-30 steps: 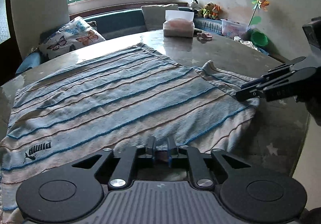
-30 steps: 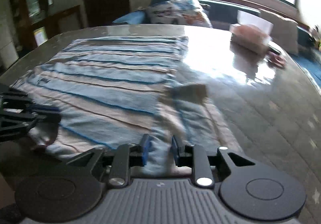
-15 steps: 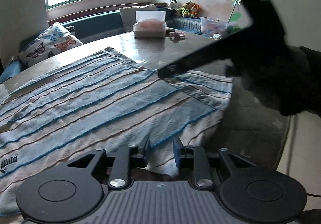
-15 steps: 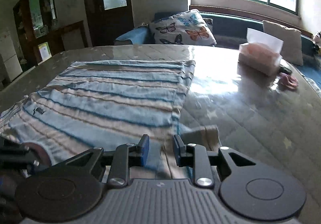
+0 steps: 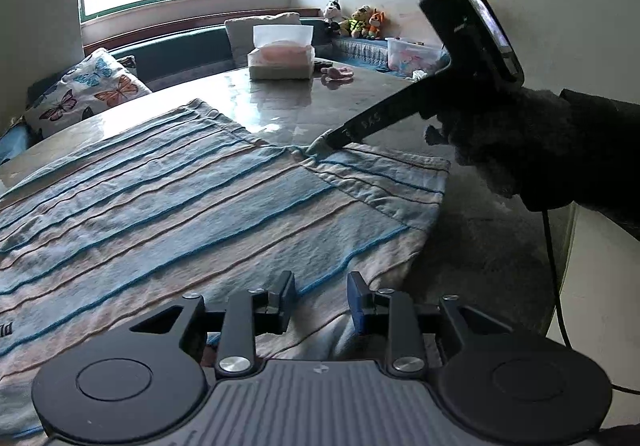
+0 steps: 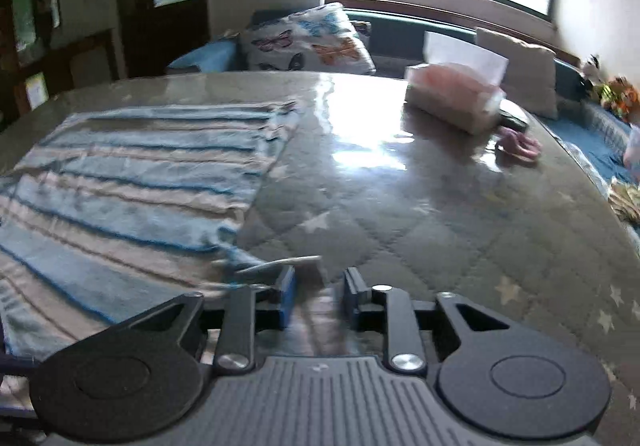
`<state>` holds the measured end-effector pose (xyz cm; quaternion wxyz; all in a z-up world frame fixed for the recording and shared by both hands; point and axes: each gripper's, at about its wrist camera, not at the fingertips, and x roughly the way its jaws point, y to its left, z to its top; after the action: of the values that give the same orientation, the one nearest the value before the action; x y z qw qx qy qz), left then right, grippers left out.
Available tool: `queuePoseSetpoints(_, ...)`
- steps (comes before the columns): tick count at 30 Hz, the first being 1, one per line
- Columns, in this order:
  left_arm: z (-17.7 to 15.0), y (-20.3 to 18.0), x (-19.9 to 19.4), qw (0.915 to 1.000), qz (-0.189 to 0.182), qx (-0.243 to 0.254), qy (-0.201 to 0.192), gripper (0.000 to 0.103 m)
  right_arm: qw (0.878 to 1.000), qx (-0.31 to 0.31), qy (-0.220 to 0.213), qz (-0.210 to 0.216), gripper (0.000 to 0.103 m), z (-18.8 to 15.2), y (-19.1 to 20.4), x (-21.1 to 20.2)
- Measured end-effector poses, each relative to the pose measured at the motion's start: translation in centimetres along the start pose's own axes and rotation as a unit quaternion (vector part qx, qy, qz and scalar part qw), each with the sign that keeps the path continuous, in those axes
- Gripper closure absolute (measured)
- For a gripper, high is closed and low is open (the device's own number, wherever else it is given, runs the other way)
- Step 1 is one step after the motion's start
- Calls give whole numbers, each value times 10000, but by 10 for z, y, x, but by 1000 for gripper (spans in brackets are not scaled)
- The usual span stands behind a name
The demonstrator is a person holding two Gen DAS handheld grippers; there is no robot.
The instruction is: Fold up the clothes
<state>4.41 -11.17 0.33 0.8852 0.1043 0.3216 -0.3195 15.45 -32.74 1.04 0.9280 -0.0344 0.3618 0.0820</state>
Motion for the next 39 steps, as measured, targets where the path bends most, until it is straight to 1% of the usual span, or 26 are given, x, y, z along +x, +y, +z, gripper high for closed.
queuePoseSetpoints(2,1,-2,1,10000,-27,-7,-2,72,9999,97,-25,-67,77,-1,-7,-6)
queuePoseSetpoints(5,2,-4,2,10000,-29,-52,-26,71,9997,226,-59,-76,76,-8,-17,-25)
queuePoseSetpoints(9,4,-4,2,9999,-15,-103,-12,70,9995,292,69,-26,76,-27,-22,-54)
queuePoseSetpoints(12,5,-4,1,9999,-6,-161,-2,70,9989,437,144,0,73,-40,-25,-71)
queuePoseSetpoints(15,5,-3,-3,9998,51,-164,-35,67,9979,615,206,-44,72,-51,-27,-78)
queuePoseSetpoints(17,6,-1,-8,9997,143,-175,-76,60,9971,725,243,-21,72,-55,-28,-76)
queuePoseSetpoints(20,5,5,-18,9991,312,-228,-159,56,9960,867,223,-1,72,-58,-26,-74)
queuePoseSetpoints(22,5,11,-25,9984,442,-287,-209,53,9954,932,206,1,78,-58,-25,-74)
queuePoseSetpoints(23,4,15,-29,9978,528,-321,-233,52,9951,964,198,2,91,-58,-24,-74)
queuePoseSetpoints(26,-1,26,-38,9963,697,-445,-249,51,9950,992,114,58,95,-55,-20,-78)
queuePoseSetpoints(29,-8,35,-47,9946,852,-550,-241,49,9962,850,-88,170,95,-45,-10,-90)
queuePoseSetpoints(32,-15,42,-54,9927,976,-668,-237,49,9967,623,-312,415,95,-32,7,-103)
queuePoseSetpoints(36,-26,51,-64,9898,1111,-864,-232,48,9939,235,-536,930,95,-11,39,-117)
queuePoseSetpoints(39,-33,56,-72,9876,1190,-986,-264,48,9890,-93,-591,1353,95,-1,71,-119)
